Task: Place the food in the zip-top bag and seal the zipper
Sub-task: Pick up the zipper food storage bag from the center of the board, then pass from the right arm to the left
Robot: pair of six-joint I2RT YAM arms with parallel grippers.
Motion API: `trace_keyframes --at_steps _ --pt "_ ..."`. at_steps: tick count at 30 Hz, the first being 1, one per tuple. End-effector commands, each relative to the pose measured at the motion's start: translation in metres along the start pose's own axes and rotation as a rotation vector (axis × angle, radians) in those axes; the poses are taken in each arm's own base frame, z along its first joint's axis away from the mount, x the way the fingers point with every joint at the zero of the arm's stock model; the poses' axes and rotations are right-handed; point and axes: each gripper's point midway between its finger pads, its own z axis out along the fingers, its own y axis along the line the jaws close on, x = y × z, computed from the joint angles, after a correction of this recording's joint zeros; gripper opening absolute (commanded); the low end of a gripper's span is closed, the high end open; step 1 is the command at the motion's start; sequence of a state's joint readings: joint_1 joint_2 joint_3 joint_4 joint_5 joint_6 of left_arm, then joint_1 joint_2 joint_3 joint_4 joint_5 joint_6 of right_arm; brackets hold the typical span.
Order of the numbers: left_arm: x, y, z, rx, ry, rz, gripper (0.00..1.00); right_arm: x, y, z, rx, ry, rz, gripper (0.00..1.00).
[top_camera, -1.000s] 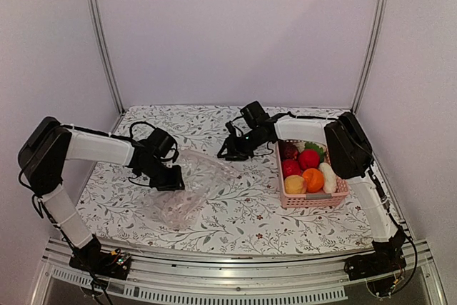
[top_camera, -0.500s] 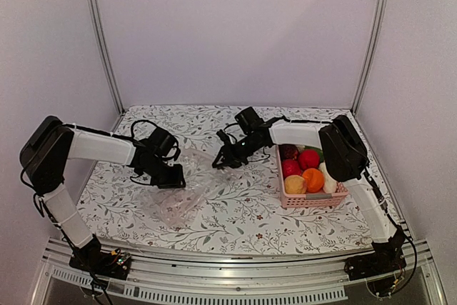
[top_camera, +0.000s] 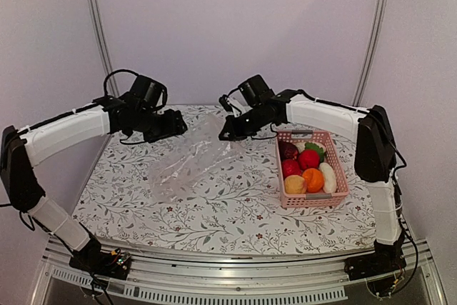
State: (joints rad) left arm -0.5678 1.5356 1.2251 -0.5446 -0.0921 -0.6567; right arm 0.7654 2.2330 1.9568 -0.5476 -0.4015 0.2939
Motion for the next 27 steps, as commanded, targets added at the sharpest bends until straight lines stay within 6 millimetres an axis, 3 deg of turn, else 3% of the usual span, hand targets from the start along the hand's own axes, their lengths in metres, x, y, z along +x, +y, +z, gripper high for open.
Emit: trace_keyframes --at_steps 1,6,12,20,27 --pt "-0.038 -0.026 -0.053 0.077 -0.113 -0.138 0.72 -0.035 0.031 -0.068 0.209 -0.152 -0.19 0.0" --pt "-0.06 -0.067 -0.07 0.256 -0.155 -0.177 0.68 -0.042 0.062 -0.101 0.372 -0.239 -0.349 0.0" --pt "-0.059 -0.104 -0.073 0.369 -0.13 -0.168 0.66 -0.031 0.084 -0.103 0.458 -0.233 -0.484 0.0" --pt "-0.046 -0.114 -0.073 0.364 -0.109 -0.181 0.62 -0.022 0.09 -0.094 0.464 -0.229 -0.451 0.0" --pt "-0.043 -0.129 -0.084 0.391 -0.108 -0.16 0.61 -0.021 0.08 -0.093 0.515 -0.233 -0.431 0.0"
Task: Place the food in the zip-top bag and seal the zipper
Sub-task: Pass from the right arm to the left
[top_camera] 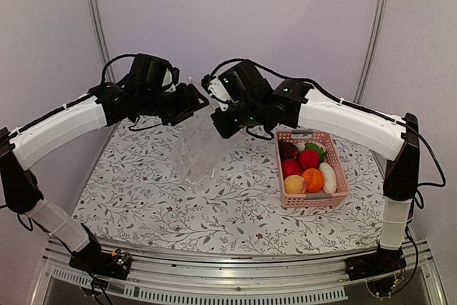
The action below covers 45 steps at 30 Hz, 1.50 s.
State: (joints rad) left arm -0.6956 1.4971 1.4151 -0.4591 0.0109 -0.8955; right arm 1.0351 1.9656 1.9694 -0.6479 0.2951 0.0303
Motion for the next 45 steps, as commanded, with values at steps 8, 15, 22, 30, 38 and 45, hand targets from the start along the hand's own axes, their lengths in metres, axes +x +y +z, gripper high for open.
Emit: trace_keyframes --at_steps 8,15,22,30,38,45 --pt "-0.001 -0.005 0.002 -0.041 -0.022 -0.055 0.6 0.015 0.006 0.01 0.07 0.027 -0.04 0.0" --pt "-0.001 -0.009 0.013 -0.043 -0.003 -0.089 0.54 0.02 0.028 0.014 0.078 0.028 -0.137 0.01" --pt "0.004 0.012 0.011 -0.114 0.015 -0.135 0.23 0.015 0.029 0.01 0.089 0.005 -0.12 0.04" --pt "-0.004 0.008 0.001 -0.075 0.003 -0.066 0.07 -0.01 0.061 -0.032 -0.179 -0.023 -0.028 0.44" --pt "-0.005 -0.004 -0.011 -0.021 -0.001 0.034 0.04 -0.043 -0.013 -0.056 -0.088 -0.096 0.205 0.46" --pt "-0.003 -0.02 -0.012 0.02 0.02 0.107 0.03 -0.034 -0.017 -0.028 -0.069 -0.029 0.222 0.5"
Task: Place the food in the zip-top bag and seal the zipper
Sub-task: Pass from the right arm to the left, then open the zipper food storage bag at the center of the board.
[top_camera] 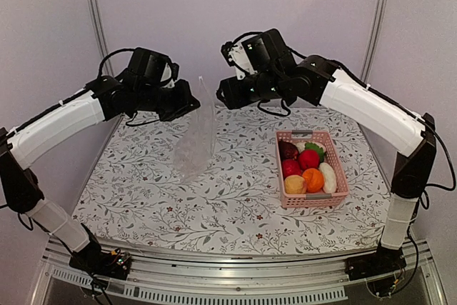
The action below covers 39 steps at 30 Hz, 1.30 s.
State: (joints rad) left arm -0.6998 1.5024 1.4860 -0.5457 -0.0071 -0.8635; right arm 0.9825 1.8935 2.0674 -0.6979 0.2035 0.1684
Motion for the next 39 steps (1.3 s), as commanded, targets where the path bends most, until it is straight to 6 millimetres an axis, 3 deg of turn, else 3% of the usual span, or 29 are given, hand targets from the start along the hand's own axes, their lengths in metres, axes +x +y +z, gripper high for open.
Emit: trace_keyframes --at_steps 1,12,15,17,18,20,23,25,29,32,37,39 --pt "0.003 -0.017 -0.002 0.044 0.016 0.085 0.03 0.019 0.003 0.021 0.008 0.078 0.04 0.5" --pt "0.01 -0.018 0.006 -0.001 0.032 0.159 0.03 0.037 0.006 0.045 -0.047 0.15 0.24 0.56" --pt "0.01 -0.019 0.006 -0.009 0.027 0.172 0.03 0.055 -0.012 0.053 0.037 0.201 0.279 0.43" --pt "0.011 -0.016 0.009 -0.03 0.028 0.176 0.04 0.065 -0.02 0.058 0.058 0.235 0.325 0.27" --pt "0.011 -0.013 0.011 -0.048 0.03 0.176 0.08 0.069 -0.022 0.061 0.059 0.245 0.345 0.14" --pt "0.014 -0.008 0.018 -0.079 0.038 0.168 0.32 0.068 -0.02 0.065 0.04 0.24 0.368 0.0" --pt "0.018 -0.009 0.028 -0.094 0.053 0.178 0.5 0.064 -0.015 0.07 0.01 0.214 0.39 0.0" --pt "0.019 -0.015 0.032 -0.088 0.056 0.192 0.54 0.058 -0.014 0.071 0.002 0.191 0.406 0.0" --pt "0.019 -0.017 0.035 -0.123 0.048 0.197 0.56 0.044 -0.011 0.068 -0.018 0.143 0.43 0.0" --pt "0.02 -0.006 0.039 -0.186 0.047 0.169 0.52 0.036 -0.01 0.064 -0.03 0.117 0.445 0.0" --pt "0.02 0.009 0.048 -0.27 0.04 0.153 0.4 0.026 -0.01 0.055 -0.045 0.077 0.465 0.0" --pt "0.017 0.012 0.049 -0.302 0.024 0.154 0.29 0.023 -0.013 0.051 -0.034 0.064 0.473 0.0"
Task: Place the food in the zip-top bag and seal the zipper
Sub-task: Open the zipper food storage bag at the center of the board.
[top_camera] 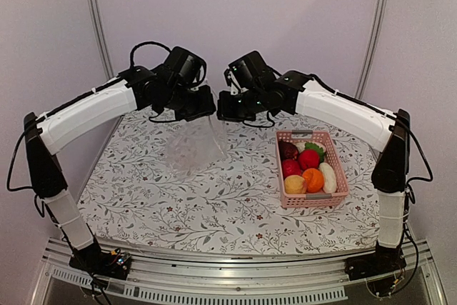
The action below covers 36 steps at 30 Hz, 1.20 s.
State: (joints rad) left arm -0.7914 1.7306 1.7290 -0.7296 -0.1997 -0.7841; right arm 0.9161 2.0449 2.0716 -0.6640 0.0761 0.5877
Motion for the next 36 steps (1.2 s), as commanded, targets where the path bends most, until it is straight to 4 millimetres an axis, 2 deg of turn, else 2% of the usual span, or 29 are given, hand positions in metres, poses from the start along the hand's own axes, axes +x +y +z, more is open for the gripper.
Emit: trace_keyframes --at_steps 1,7,12,15,17,20,23,33,36 --pt "0.003 0.012 0.007 -0.109 -0.012 0.002 0.25 -0.019 0.007 -0.023 -0.023 -0.072 0.039 0.0" --pt "-0.004 0.01 -0.004 -0.108 -0.054 0.022 0.04 -0.023 -0.021 -0.031 0.072 -0.116 0.085 0.0" --pt "-0.009 0.007 -0.02 -0.084 -0.074 0.017 0.01 -0.022 -0.072 -0.044 0.193 -0.134 0.173 0.0" --pt "-0.01 -0.008 -0.022 -0.011 -0.074 0.016 0.0 -0.022 -0.081 -0.051 0.202 -0.136 0.186 0.0" --pt "-0.007 -0.021 -0.017 0.049 -0.058 0.021 0.08 -0.021 -0.076 -0.05 0.174 -0.122 0.176 0.0" --pt "0.004 -0.031 -0.005 0.093 0.002 0.037 0.31 -0.019 -0.064 -0.046 0.103 -0.107 0.181 0.0" --pt "0.013 -0.039 0.005 0.119 0.044 0.057 0.46 -0.022 -0.055 -0.048 0.058 -0.116 0.19 0.0" --pt "0.025 -0.055 0.017 0.142 0.057 0.075 0.54 -0.016 -0.048 -0.041 0.039 -0.103 0.192 0.0" --pt "0.027 -0.051 0.022 0.096 0.057 0.073 0.53 -0.016 -0.046 -0.041 0.036 -0.102 0.196 0.0"
